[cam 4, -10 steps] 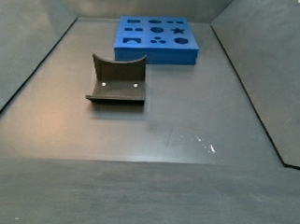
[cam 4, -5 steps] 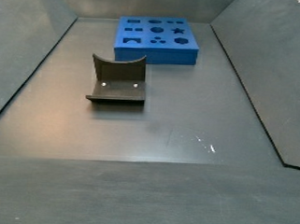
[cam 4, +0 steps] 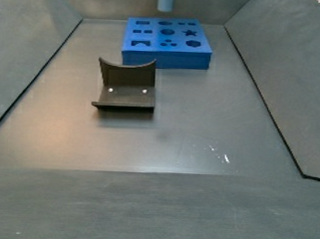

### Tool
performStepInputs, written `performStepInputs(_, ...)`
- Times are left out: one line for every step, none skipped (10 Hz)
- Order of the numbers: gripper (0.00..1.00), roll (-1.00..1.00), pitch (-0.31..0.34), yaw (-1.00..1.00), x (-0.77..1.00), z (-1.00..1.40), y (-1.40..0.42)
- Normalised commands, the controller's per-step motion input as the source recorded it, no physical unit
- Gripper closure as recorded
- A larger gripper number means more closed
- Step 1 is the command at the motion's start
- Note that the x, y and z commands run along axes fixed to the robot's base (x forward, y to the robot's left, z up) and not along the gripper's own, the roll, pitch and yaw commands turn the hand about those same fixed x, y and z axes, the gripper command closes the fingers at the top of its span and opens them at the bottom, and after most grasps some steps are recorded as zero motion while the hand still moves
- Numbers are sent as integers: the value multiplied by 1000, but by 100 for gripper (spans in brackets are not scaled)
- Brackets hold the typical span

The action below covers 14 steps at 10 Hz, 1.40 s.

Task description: Insert the oval object.

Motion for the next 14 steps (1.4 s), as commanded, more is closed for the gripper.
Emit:
performStepInputs(100, 54, 0, -169, -203, -86, 294)
performStepInputs(100, 83, 1, -123, 0, -166, 120)
performStepInputs(100, 0, 0, -234, 40, -303, 0)
performStepInputs(100, 0, 0, -283, 163, -343, 0)
performStepInputs(100, 0, 0, -291, 157, -357, 0)
performStepInputs(100, -3, -19, -226, 80, -343, 0)
performStepInputs(100, -70, -21, -106, 80, -291, -9)
performStepInputs(100, -124, -51, -31, 0, -337, -69)
performStepInputs(100, -151, -81, -14, 0, -354, -77)
performStepInputs(100, -130, -76, -3, 0, -363, -40)
performStepInputs(100, -54, -44, -46, 111, -391, -20)
performStepInputs(100, -1, -11, -126, 183, -403, 0)
performStepInputs(100, -37, -10, -151, 157, -354, 0)
performStepInputs(100, -63, -44, -140, 97, -354, 0)
